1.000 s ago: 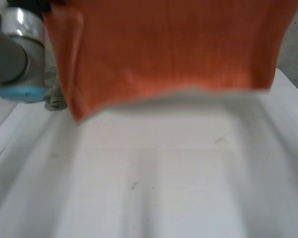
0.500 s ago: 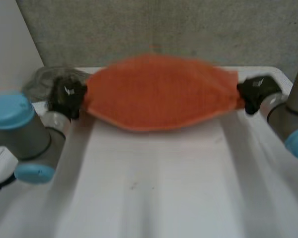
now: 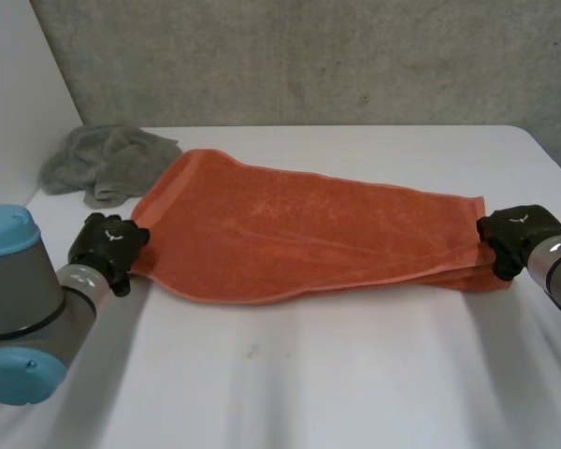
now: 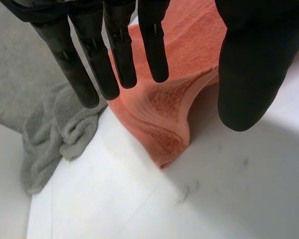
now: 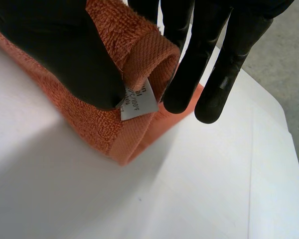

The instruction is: Fold the laundry.

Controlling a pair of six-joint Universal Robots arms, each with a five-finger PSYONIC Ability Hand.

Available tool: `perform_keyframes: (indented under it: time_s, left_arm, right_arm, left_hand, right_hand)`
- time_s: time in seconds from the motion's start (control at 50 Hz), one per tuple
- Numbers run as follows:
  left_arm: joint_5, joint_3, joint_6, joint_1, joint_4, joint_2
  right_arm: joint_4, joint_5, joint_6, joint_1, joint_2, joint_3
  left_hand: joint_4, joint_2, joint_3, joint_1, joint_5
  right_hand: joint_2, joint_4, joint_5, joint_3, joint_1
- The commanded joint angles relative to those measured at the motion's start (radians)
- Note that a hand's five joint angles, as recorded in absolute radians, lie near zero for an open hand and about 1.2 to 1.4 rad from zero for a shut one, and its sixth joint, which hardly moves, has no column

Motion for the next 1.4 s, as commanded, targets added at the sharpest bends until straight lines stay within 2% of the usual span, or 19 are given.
perform_keyframes:
  time_s: [0.02,0.24,0.48,0.68,0.76,0.84,0.92,0.98,1.08,1.16,1.18,1.28,1.34,1.4]
  left_arm:
    - [0.016,-0.033,-0.064,0.077,-0.024,0.001]
    - [0.171,-0.009,-0.080,0.136,-0.016,-0.019]
    - [0.177,0.094,-0.195,0.133,-0.027,-0.120]
    - [0.175,0.143,-0.202,0.121,-0.027,-0.175]
    - [0.171,0.180,-0.204,0.112,-0.025,-0.200]
    - [0.160,0.217,-0.204,0.117,-0.025,-0.207]
    - [0.129,0.214,-0.199,0.123,-0.027,-0.191]
    - [0.103,0.189,-0.198,0.126,-0.036,-0.108]
    - [0.100,0.055,-0.157,0.141,-0.102,0.073]
    - [0.102,-0.062,-0.011,0.147,-0.210,0.231]
    - [0.100,-0.108,0.073,0.150,-0.277,0.281]
    - [0.100,-0.216,0.299,0.173,-0.488,0.409]
    - [0.102,-0.245,0.365,0.183,-0.554,0.458]
    - [0.105,-0.236,0.367,0.192,-0.542,0.457]
  right_arm:
    - [-0.016,-0.006,0.003,-0.023,0.017,-0.010]
    - [-0.029,-0.008,0.003,-0.018,0.019,0.004]
    - [-0.031,-0.020,0.003,-0.020,0.019,0.007]
    - [-0.031,-0.022,0.004,-0.021,0.017,0.007]
    - [-0.029,-0.022,0.003,-0.020,0.017,0.007]
    - [-0.028,-0.026,0.003,-0.020,0.016,0.009]
    - [-0.013,-0.023,-0.013,-0.018,0.011,0.007]
    - [0.021,-0.025,-0.031,-0.023,0.006,-0.002]
    - [0.137,-0.025,-0.137,-0.024,-0.027,-0.014]
    - [0.262,-0.019,-0.262,-0.026,-0.086,-0.004]
    - [0.320,-0.014,-0.314,-0.026,-0.102,0.006]
    - [0.515,-0.006,-0.436,-0.049,-0.158,0.062]
    - [0.590,-0.012,-0.488,-0.089,-0.197,0.090]
    - [0.570,-0.022,-0.491,-0.106,-0.211,0.090]
  left_hand:
    - [0.060,0.055,0.054,0.052,0.064]
    - [0.095,0.090,0.090,0.088,0.099]
    - [0.142,0.137,0.137,0.135,0.146]
    - [0.171,0.166,0.166,0.164,0.176]
    - [0.297,0.292,0.292,0.290,0.301]
    - [0.818,0.814,0.813,0.811,0.823]
    - [0.820,0.815,0.814,0.812,0.824]
    - [0.820,0.815,0.814,0.812,0.824]
    - [0.820,0.815,0.814,0.812,0.824]
    - [0.820,0.815,0.814,0.812,0.824]
    - [0.820,0.815,0.814,0.812,0.824]
    - [0.820,0.815,0.814,0.812,0.824]
    - [0.820,0.815,0.814,0.812,0.824]
    - [0.820,0.815,0.814,0.812,0.824]
  right_hand:
    - [0.228,0.208,0.230,0.212,0.409]
    - [0.228,0.208,0.230,0.212,0.409]
    - [0.228,0.208,0.230,0.212,0.409]
    - [0.228,0.208,0.230,0.212,0.409]
    - [0.228,0.208,0.230,0.212,0.409]
    - [0.228,0.208,0.230,0.212,0.409]
    - [0.228,0.208,0.230,0.212,0.409]
    - [0.228,0.208,0.230,0.212,0.409]
    - [0.228,0.208,0.230,0.212,0.409]
    - [0.228,0.208,0.230,0.212,0.409]
    - [0.228,0.208,0.230,0.212,0.409]
    - [0.228,0.208,0.230,0.212,0.409]
    - [0.228,0.208,0.230,0.212,0.409]
    - [0.228,0.208,0.230,0.212,0.409]
